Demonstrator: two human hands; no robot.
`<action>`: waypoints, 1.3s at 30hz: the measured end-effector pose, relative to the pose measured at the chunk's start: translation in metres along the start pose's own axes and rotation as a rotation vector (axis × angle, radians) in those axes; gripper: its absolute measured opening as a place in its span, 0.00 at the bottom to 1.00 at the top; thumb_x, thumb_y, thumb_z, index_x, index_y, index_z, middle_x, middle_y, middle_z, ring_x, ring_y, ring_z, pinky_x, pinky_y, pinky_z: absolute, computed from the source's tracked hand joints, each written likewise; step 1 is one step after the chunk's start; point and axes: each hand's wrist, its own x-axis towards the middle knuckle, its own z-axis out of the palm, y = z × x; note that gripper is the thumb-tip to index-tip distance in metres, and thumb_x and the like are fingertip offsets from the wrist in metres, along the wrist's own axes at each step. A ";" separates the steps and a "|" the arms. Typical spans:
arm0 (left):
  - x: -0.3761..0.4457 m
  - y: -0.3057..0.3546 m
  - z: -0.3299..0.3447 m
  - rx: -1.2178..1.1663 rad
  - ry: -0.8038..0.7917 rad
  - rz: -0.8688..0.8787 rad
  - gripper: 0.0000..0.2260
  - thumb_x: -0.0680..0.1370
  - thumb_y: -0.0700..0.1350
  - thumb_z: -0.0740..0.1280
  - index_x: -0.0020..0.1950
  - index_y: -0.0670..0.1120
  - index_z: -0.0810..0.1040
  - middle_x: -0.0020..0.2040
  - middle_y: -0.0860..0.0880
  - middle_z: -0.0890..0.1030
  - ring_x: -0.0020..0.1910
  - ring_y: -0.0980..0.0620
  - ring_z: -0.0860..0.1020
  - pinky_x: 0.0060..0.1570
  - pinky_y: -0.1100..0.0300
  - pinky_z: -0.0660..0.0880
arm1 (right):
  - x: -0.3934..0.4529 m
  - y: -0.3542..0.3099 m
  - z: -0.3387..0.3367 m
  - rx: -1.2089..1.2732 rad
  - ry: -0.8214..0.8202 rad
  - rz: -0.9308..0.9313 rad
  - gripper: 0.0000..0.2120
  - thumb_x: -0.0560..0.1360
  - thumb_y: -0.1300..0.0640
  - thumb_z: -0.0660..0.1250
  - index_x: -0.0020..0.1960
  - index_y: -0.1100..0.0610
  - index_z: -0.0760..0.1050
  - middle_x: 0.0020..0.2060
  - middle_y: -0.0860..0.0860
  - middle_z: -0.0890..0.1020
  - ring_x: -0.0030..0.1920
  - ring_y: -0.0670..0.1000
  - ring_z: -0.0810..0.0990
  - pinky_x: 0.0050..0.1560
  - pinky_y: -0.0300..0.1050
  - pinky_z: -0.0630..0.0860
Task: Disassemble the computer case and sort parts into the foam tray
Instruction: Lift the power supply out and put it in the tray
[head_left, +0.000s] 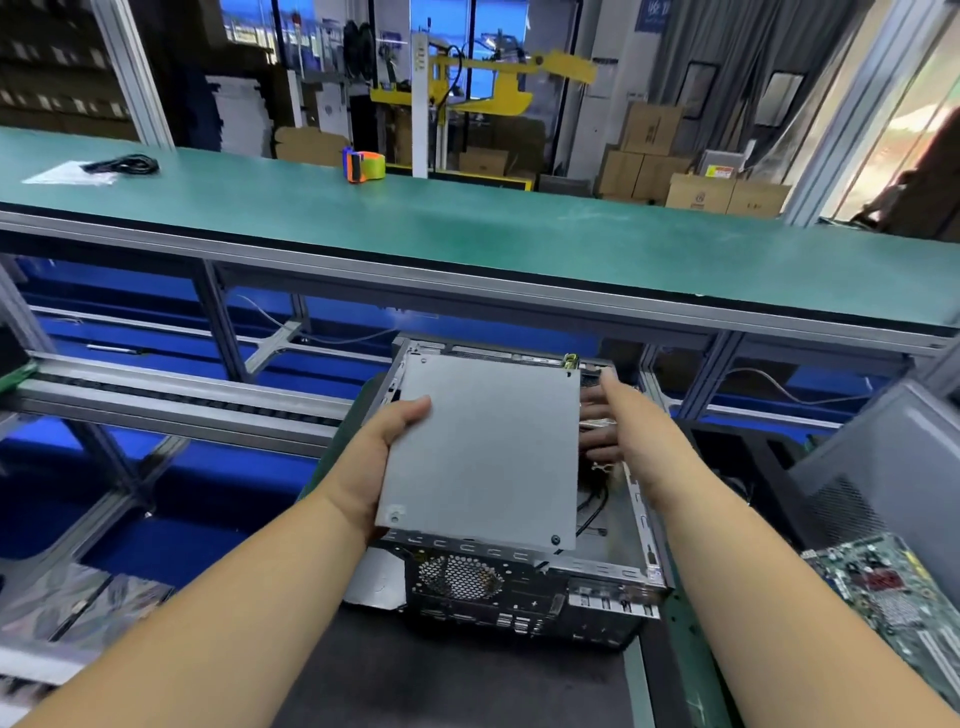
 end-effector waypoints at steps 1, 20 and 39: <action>0.000 -0.003 0.001 -0.020 -0.005 -0.001 0.17 0.66 0.55 0.70 0.46 0.45 0.87 0.46 0.43 0.85 0.40 0.43 0.84 0.37 0.52 0.80 | 0.004 0.004 -0.006 -0.076 0.093 -0.019 0.13 0.81 0.45 0.59 0.58 0.51 0.75 0.53 0.51 0.83 0.44 0.51 0.84 0.45 0.48 0.79; -0.001 -0.037 0.012 -0.187 -0.077 0.004 0.21 0.57 0.55 0.78 0.43 0.45 0.87 0.43 0.44 0.86 0.38 0.44 0.84 0.37 0.51 0.81 | 0.031 0.034 -0.019 -0.230 0.111 -0.204 0.42 0.71 0.46 0.75 0.78 0.42 0.56 0.74 0.49 0.62 0.74 0.53 0.56 0.72 0.59 0.63; 0.011 -0.041 0.036 -0.230 -0.197 -0.058 0.31 0.44 0.49 0.84 0.44 0.40 0.87 0.43 0.40 0.85 0.38 0.41 0.84 0.37 0.50 0.81 | 0.030 0.016 -0.023 -0.044 -0.092 -0.143 0.04 0.64 0.41 0.71 0.37 0.39 0.80 0.49 0.46 0.80 0.55 0.56 0.75 0.62 0.54 0.70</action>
